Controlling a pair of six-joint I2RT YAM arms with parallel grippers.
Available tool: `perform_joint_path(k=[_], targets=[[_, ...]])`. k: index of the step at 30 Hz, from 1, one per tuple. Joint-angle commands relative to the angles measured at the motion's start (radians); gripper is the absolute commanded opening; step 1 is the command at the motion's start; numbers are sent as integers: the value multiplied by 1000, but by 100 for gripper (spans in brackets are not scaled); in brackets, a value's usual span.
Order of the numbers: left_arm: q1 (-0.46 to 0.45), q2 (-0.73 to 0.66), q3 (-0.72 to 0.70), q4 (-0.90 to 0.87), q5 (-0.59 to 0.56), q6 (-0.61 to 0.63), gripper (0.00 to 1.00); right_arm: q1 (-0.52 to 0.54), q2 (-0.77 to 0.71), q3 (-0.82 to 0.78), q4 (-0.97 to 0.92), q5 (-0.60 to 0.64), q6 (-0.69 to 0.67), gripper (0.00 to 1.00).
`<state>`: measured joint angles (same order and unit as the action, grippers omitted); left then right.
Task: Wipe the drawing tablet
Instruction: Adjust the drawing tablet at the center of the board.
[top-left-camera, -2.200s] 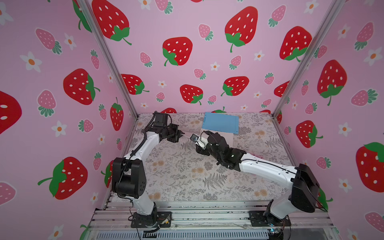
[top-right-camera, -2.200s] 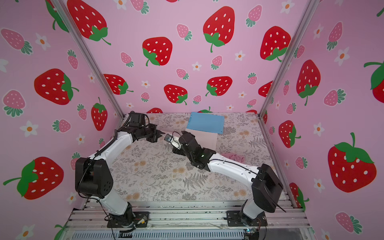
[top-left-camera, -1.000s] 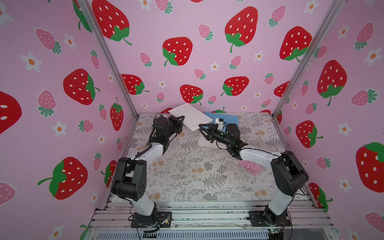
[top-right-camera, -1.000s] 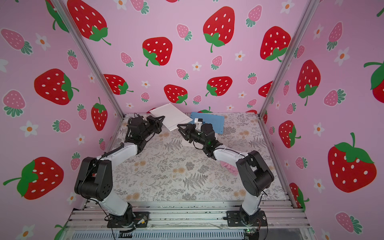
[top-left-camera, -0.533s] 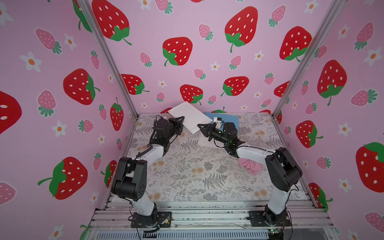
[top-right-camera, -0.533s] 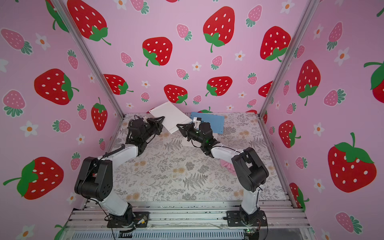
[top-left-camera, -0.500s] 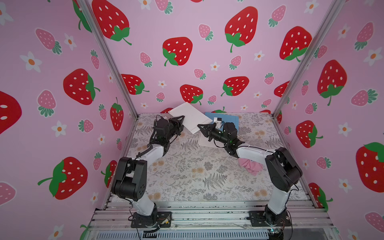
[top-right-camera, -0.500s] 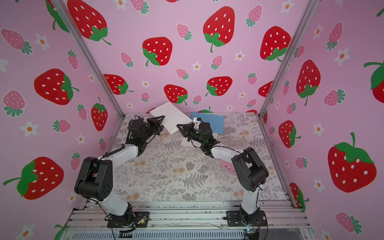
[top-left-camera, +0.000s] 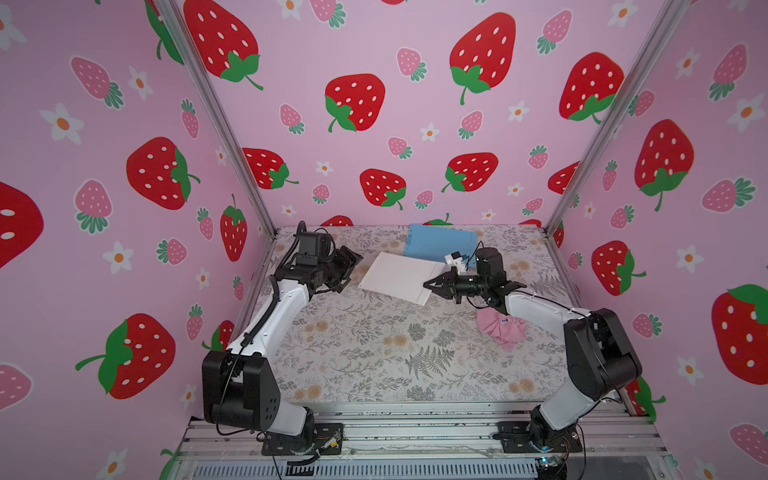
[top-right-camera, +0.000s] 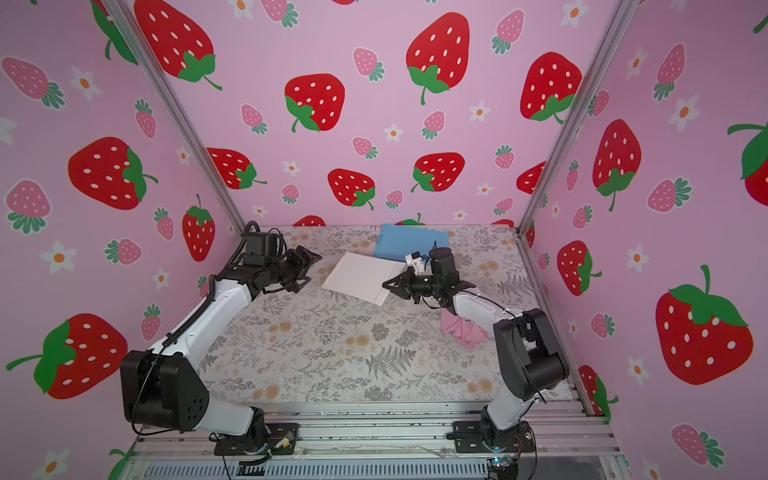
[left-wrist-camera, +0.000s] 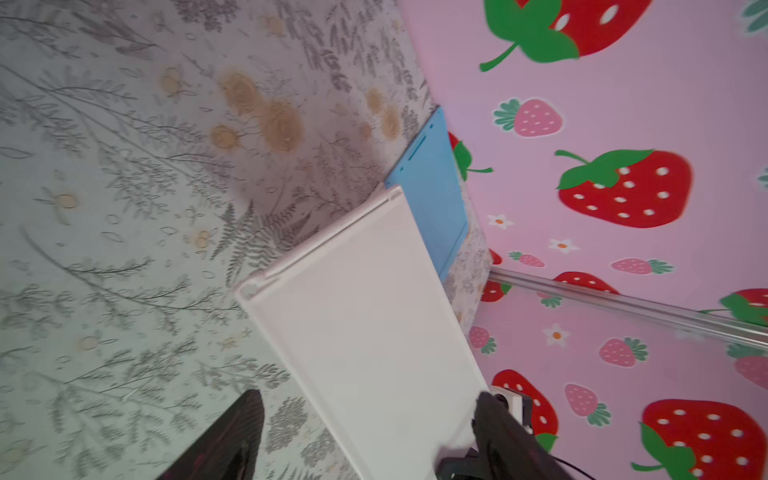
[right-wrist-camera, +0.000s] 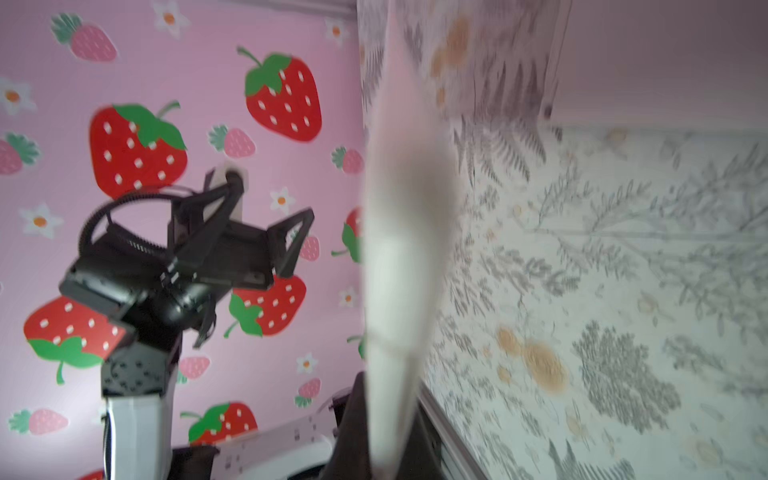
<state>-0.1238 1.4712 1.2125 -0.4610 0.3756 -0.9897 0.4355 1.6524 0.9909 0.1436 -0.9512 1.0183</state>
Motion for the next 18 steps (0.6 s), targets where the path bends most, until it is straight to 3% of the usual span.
perform_joint_path(k=[1, 7, 14, 18], targets=[[1, 10, -52, -188, 28, 207, 78, 12, -19, -42, -271, -215, -308, 0], [1, -37, -165, -171, 31, 290, 78, 15, 89, -11, -344, -292, -428, 0], [1, -83, -291, -154, 18, 303, 78, 17, 289, 186, -766, -275, -801, 0], [1, -95, -347, -116, 29, 280, 79, 15, 348, 221, -797, -240, -822, 0]])
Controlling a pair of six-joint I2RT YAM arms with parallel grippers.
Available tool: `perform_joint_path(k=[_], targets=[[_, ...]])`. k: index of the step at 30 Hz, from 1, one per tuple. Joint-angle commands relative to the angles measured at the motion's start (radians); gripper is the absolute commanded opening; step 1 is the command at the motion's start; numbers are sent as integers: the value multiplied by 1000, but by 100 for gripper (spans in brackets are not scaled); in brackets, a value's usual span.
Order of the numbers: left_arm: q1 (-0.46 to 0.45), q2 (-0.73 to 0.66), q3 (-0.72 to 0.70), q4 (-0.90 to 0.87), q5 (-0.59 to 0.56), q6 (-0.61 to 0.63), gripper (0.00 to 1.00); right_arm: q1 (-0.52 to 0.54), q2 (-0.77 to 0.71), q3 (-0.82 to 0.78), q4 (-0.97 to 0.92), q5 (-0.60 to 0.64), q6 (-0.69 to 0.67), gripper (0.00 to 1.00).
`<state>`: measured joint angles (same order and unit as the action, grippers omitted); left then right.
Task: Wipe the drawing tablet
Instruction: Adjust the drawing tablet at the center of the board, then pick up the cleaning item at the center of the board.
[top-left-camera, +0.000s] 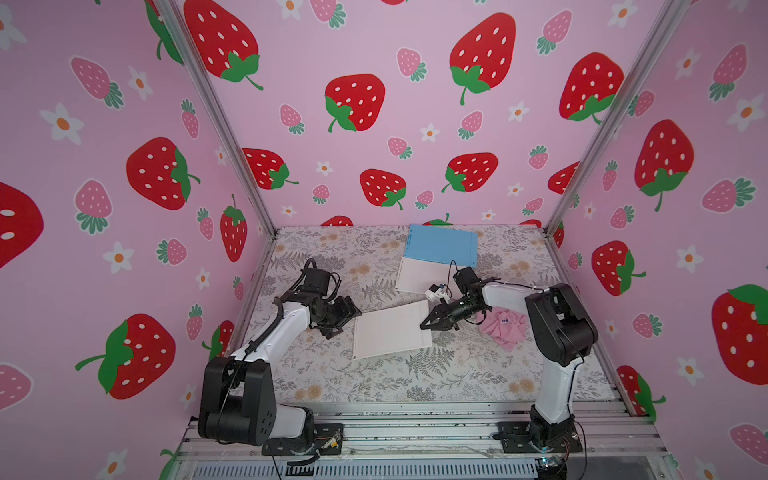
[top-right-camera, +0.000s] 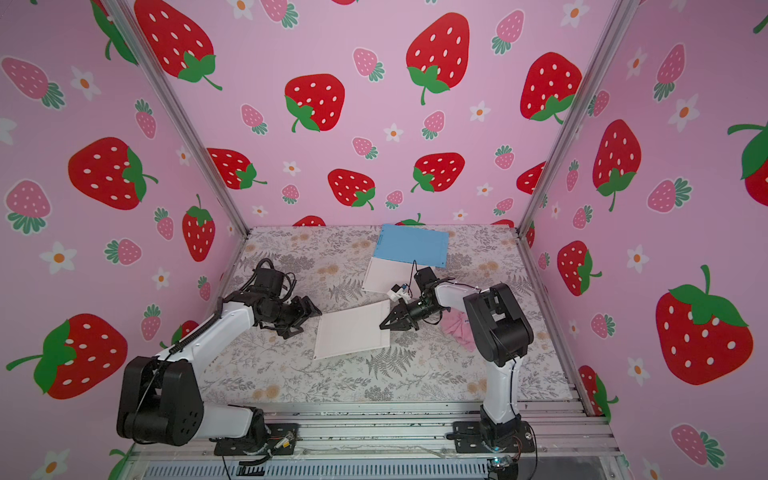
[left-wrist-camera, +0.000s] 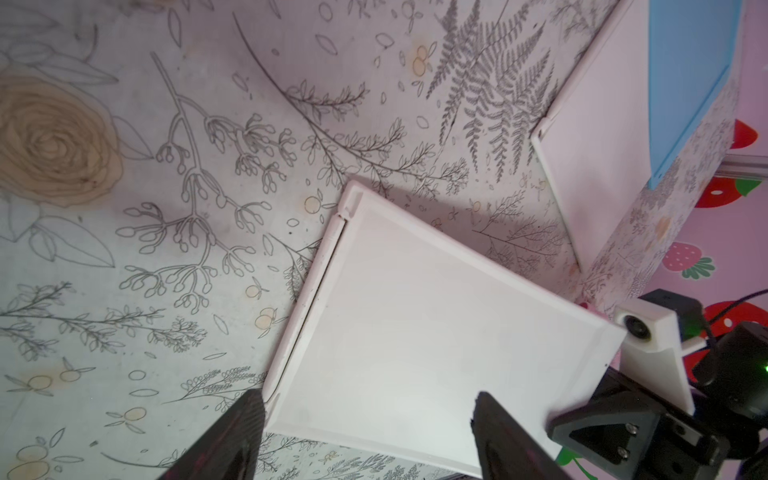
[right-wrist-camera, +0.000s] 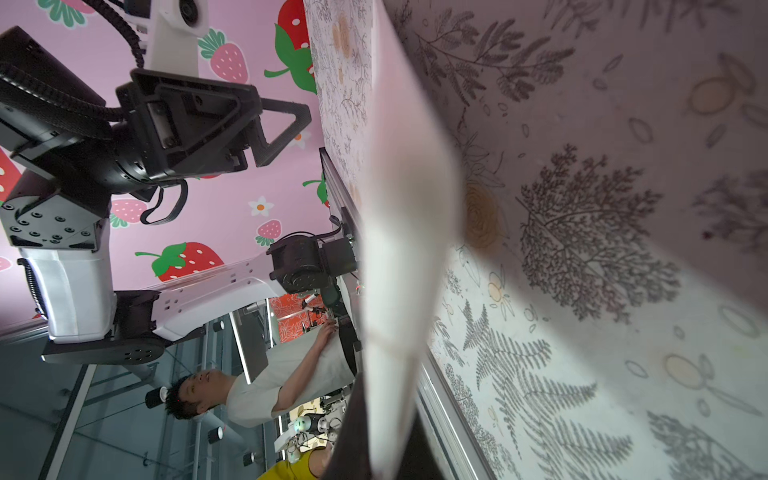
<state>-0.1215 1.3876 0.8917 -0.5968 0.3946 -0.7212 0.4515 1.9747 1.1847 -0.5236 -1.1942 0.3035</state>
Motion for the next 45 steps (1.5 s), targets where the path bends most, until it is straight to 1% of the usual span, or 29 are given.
perform_joint_path(k=[1, 2, 4, 7, 10, 11, 13, 15, 16, 17, 20, 22, 23, 24, 25, 27, 28, 29, 30, 31, 32, 33, 36, 38, 41, 45], targets=[[0, -12, -38, 29, 13, 6, 79, -2, 35, 32, -128, 9, -107, 0], [-1, -12, -49, 37, 15, 0, 78, -1, 42, 36, -128, 16, -107, 1], [0, -12, -65, 48, 21, -6, 78, -2, 58, 51, -143, 34, -115, 9], [-1, -12, -81, 50, 21, -6, 78, -3, 68, 58, -148, 72, -116, 17], [-2, -12, -80, 49, 20, -1, 78, -6, 59, 56, -140, 127, -107, 38], [0, -12, -80, 51, 20, -1, 78, -7, 53, 54, -136, 146, -103, 41], [-1, -11, -75, 50, 21, 0, 78, -11, 32, 50, -128, 196, -88, 50], [0, -9, -70, 50, 22, 0, 78, -16, 6, 51, -127, 264, -72, 51], [-1, -10, -68, 48, 24, -1, 78, -18, -11, 52, -133, 318, -59, 56], [0, -9, -65, 48, 24, -2, 78, -20, -28, 56, -140, 370, -48, 58], [-1, -14, -60, 31, 20, 0, 79, -22, -107, 75, -190, 572, -20, 61], [-2, -19, -59, 27, 14, 3, 79, -22, -191, 62, -200, 771, 28, 65], [-3, -21, -60, 27, 10, 3, 79, -22, -226, 54, -204, 847, 53, 66], [-2, -22, -60, 26, 10, 1, 79, -22, -278, 36, -202, 970, 89, 68], [-2, -24, -63, 28, 8, 2, 79, -23, -342, 4, -190, 1103, 139, 71], [-4, -24, -67, 37, 7, -2, 79, -23, -492, -108, -120, 1305, 247, 75], [-6, -23, -70, 44, 9, -6, 79, -21, -572, -175, -78, 1400, 302, 75], [-8, -21, -71, 50, 9, -7, 80, -18, -632, -230, -55, 1467, 352, 76], [-12, -18, -71, 56, 10, -11, 79, -16, -685, -285, -34, 1542, 398, 79], [-15, -15, -73, 62, 11, -13, 80, -14, -734, -337, -20, 1608, 444, 84], [-17, -10, -72, 67, 13, -15, 79, -14, -761, -373, -15, 1646, 490, 89], [-20, -6, -73, 73, 15, -20, 79, -18, -782, -417, 5, 1673, 515, 94], [-31, 6, -73, 87, 20, -26, 80, -53, -776, -484, 72, 1658, 536, 98], [-36, 11, -71, 90, 20, -25, 79, -79, -745, -499, 126, 1640, 519, 98], [-38, 11, -71, 85, 17, -18, 79, -136, -705, -541, 265, 1564, 496, 96], [-34, 30, -64, 69, 9, 15, 78, -198, -616, -537, 322, 1527, 484, 91]])
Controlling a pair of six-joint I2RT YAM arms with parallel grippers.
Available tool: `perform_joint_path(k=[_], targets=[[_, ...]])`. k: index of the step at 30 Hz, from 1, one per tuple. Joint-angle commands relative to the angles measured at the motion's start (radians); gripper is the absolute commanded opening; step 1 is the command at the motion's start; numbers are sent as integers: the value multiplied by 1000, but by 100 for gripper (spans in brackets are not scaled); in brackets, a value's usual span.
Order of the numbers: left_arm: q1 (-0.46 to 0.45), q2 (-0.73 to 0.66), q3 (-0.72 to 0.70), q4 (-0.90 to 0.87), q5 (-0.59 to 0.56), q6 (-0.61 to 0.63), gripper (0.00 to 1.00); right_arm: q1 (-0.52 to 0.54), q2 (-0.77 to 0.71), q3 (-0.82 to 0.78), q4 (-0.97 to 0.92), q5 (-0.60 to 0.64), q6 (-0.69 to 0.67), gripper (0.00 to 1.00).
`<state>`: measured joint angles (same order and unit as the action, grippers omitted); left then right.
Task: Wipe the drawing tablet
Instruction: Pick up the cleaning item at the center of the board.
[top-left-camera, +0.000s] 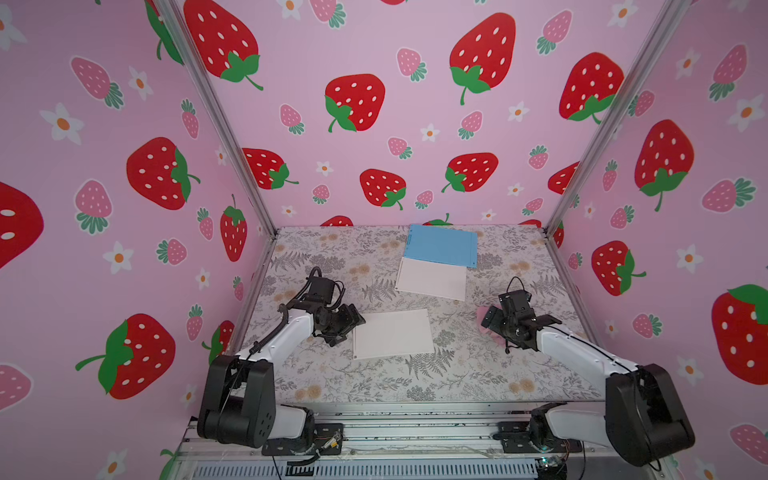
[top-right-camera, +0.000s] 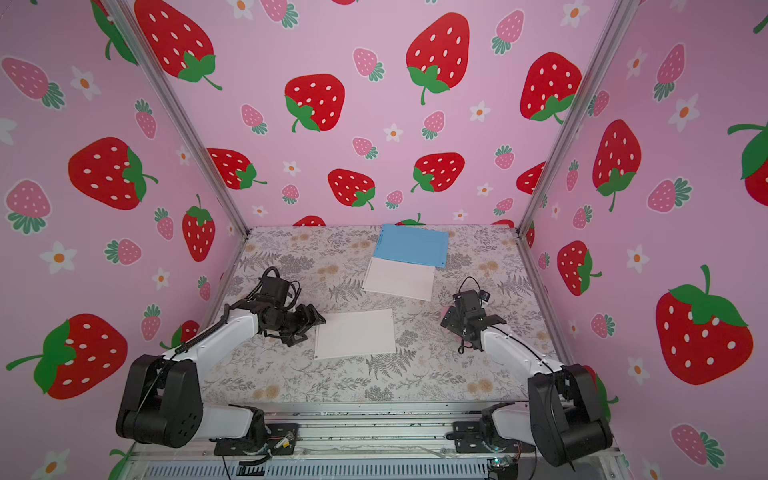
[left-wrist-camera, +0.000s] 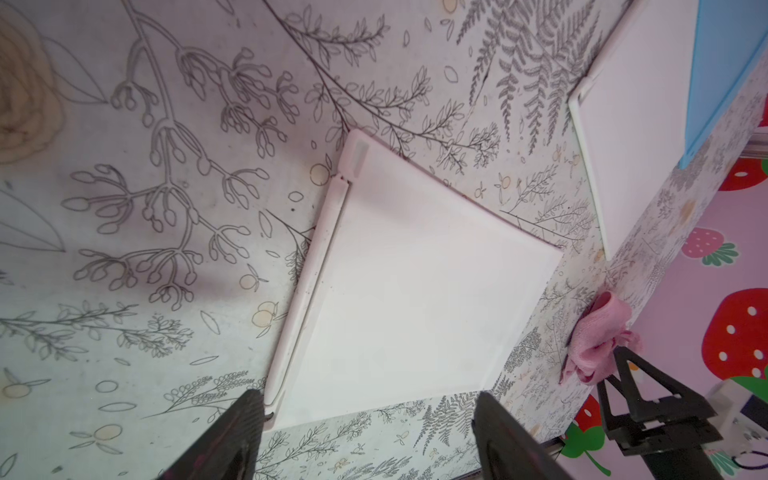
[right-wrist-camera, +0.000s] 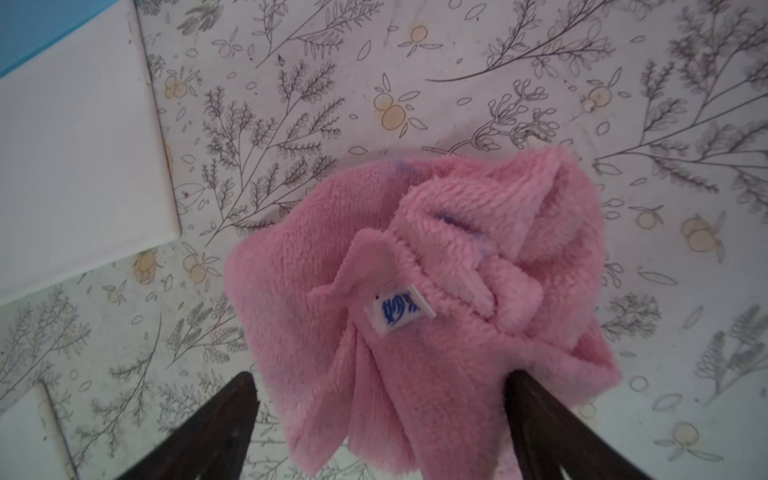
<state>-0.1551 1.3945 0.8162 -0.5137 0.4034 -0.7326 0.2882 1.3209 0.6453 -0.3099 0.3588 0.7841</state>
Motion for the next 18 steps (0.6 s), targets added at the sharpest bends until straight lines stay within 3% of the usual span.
perform_joint_path(k=[1, 5, 8, 11, 13, 18], targets=[[2, 34, 16, -23, 0, 39, 78, -44, 55, 3, 122, -34, -1, 88], [27, 95, 42, -62, -4, 84, 75, -79, 138, 21, 157, -94, -13, 61], [37, 133, 52, -68, -15, 108, 71, -87, 161, 28, 160, -104, -12, 24], [37, 171, 61, -34, 0, 121, 66, -85, 133, 18, 182, -110, -57, 0], [37, 192, 67, -15, 2, 128, 60, -43, 87, 25, 192, -99, -129, 0], [16, 255, 101, -64, -54, 151, 46, 207, 21, 91, 196, 3, -283, 0]])
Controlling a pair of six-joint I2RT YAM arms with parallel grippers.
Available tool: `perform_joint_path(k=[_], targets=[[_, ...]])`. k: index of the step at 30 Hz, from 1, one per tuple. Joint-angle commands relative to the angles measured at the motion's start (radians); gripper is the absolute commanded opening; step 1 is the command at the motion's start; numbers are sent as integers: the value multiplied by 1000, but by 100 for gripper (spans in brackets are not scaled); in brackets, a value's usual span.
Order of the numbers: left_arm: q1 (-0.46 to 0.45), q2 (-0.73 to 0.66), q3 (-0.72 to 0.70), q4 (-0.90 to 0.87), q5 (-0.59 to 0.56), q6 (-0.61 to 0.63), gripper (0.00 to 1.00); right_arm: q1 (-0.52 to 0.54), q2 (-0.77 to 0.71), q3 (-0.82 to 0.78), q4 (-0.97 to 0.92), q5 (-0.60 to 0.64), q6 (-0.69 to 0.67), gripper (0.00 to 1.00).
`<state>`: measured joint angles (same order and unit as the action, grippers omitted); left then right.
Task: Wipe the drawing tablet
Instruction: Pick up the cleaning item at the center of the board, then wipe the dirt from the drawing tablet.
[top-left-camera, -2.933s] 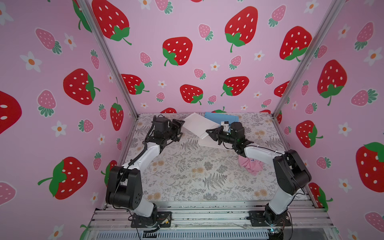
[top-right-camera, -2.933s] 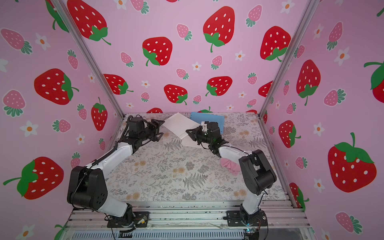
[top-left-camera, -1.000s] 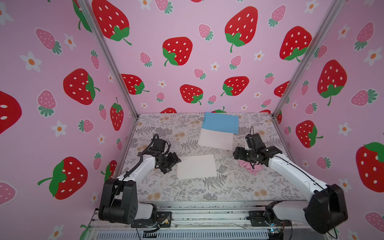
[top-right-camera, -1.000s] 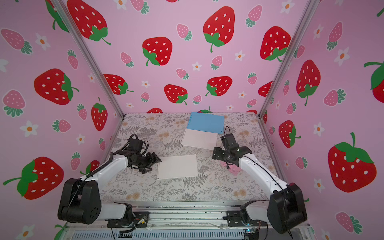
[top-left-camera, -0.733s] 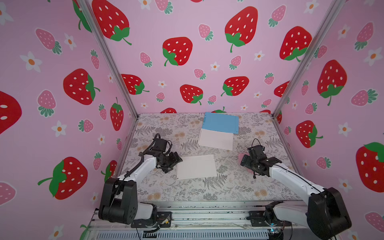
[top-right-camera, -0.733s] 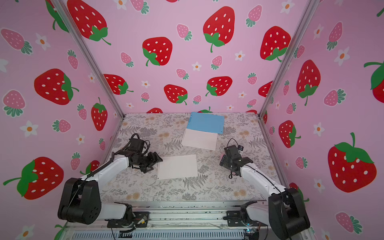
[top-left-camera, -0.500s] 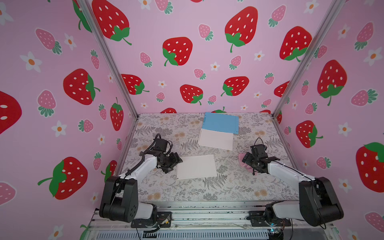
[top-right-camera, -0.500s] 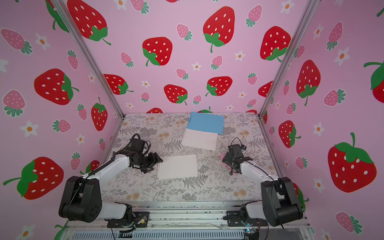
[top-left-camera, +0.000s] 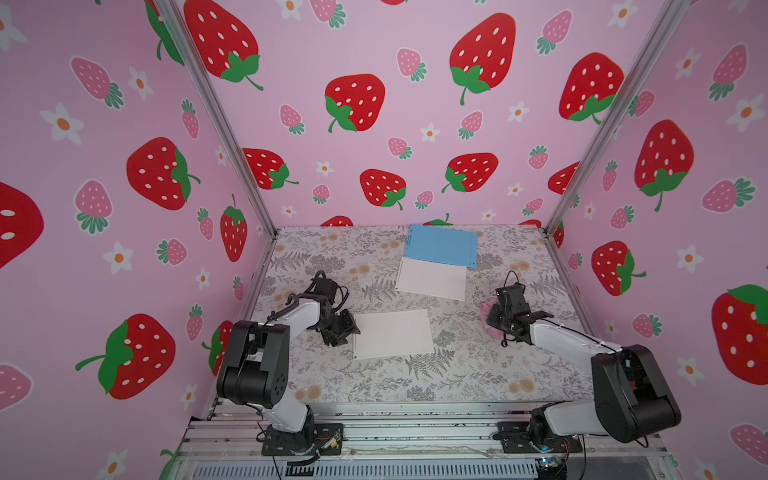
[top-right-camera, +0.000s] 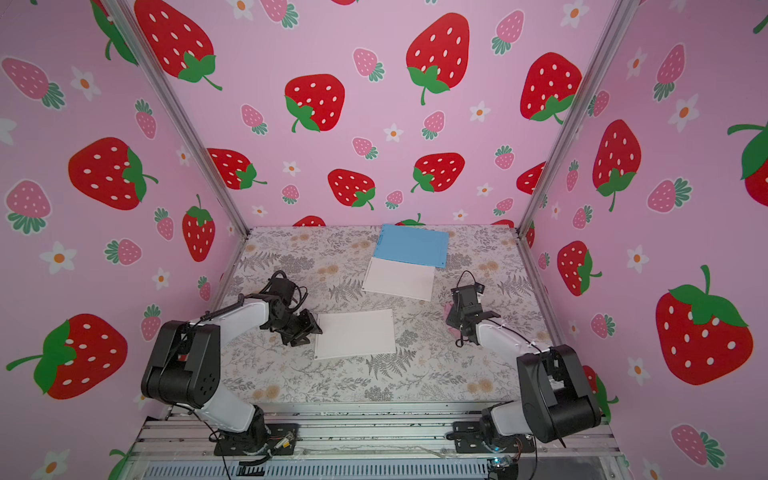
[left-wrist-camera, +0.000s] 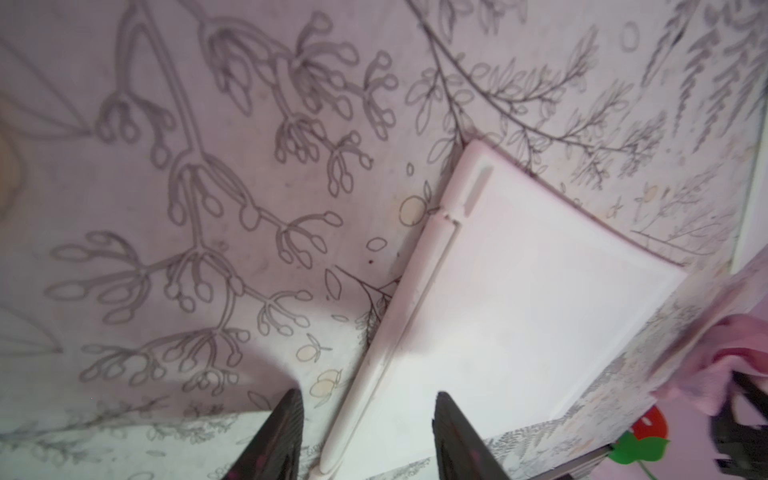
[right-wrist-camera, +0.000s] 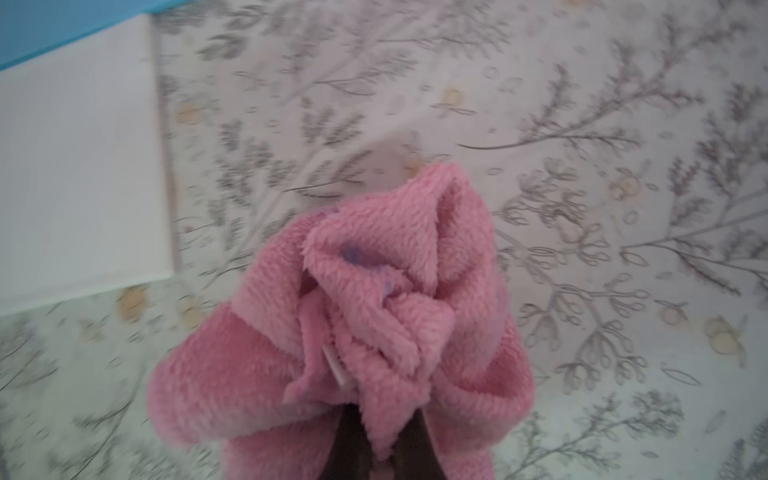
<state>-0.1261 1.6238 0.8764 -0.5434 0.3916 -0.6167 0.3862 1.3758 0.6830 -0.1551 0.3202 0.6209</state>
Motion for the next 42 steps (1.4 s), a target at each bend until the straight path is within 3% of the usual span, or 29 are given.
perform_joint_path(k=[1, 6, 20, 26, 30, 33, 37, 42], targets=[[-17, 33, 44, -43, -55, 35, 44, 160, -24, 66, 53, 57, -133, 0], [-55, 71, 51, -77, -110, 24, 36, 373, 116, 153, 156, 105, -189, 0], [-121, 143, 43, -88, -151, -6, 26, 579, 584, 476, 245, -33, -235, 0], [-119, 156, 39, -84, -149, -11, 24, 552, 667, 527, 230, -40, -174, 0], [-120, 166, 34, -81, -151, -18, 21, 440, 604, 419, 192, 9, -148, 0], [-121, 170, 31, -78, -152, -23, 21, 375, 521, 325, 198, 21, -211, 0], [-121, 167, 27, -63, -141, -30, 20, 415, 517, 337, 230, -66, -287, 0], [-125, 173, 28, -50, -121, -49, 20, 527, 661, 555, 173, -141, -232, 0]])
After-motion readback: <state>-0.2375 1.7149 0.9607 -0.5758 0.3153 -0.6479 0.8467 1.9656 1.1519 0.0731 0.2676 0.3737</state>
